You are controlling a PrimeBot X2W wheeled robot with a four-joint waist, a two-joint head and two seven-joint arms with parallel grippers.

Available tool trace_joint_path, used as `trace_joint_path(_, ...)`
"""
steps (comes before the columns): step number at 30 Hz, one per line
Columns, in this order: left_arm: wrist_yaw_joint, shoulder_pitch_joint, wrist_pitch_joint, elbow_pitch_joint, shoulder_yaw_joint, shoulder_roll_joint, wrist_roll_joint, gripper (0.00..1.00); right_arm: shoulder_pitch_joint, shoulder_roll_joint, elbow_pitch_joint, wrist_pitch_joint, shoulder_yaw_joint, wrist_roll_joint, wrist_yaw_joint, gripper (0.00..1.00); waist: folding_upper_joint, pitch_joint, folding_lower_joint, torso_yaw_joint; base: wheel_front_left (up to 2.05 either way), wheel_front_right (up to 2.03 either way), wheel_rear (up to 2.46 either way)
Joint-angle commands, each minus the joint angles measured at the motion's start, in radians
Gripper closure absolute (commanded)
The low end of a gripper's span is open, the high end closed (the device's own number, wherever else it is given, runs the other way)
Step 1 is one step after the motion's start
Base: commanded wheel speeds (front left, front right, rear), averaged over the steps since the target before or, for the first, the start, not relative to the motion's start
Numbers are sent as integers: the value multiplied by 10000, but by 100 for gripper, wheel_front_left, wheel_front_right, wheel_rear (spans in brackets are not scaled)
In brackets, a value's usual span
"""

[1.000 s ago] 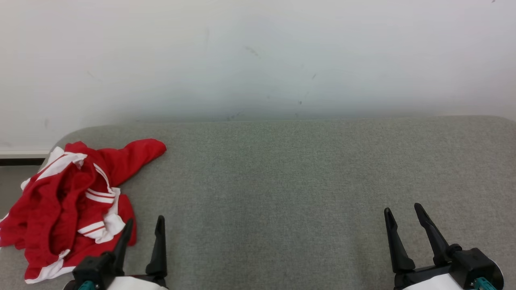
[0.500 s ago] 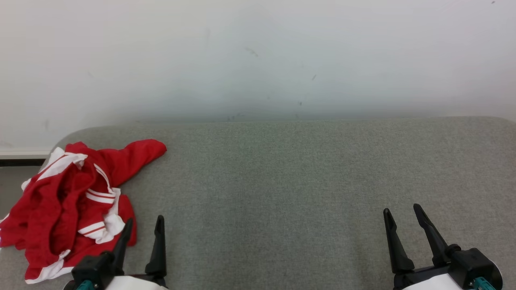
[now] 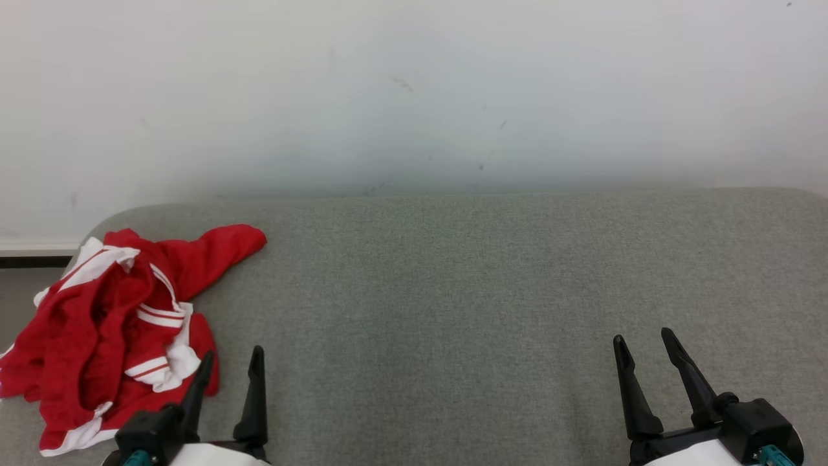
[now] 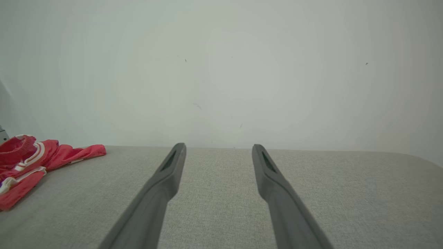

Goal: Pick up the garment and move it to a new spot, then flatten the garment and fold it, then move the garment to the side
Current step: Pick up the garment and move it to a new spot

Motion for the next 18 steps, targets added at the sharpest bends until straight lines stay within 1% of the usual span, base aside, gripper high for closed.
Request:
trace_joint_path(1, 18, 2, -7, 19, -6, 60, -58, 0, -57, -65, -9, -31, 17, 143, -17, 0, 0, 12, 0, 28, 0, 0, 0)
trace_joint_path(8, 48, -104, -7, 19, 52, 60, -83, 0, -34, -61, -86, -14, 59, 305, -17, 0, 0, 90, 0, 373, 0, 0, 0)
trace_joint_path(18, 12, -141, -7, 134, 93, 57, -25, 0, 33, -58, -61, -14, 241, 432, -17, 0, 0, 95, 0, 1373, 0, 0, 0)
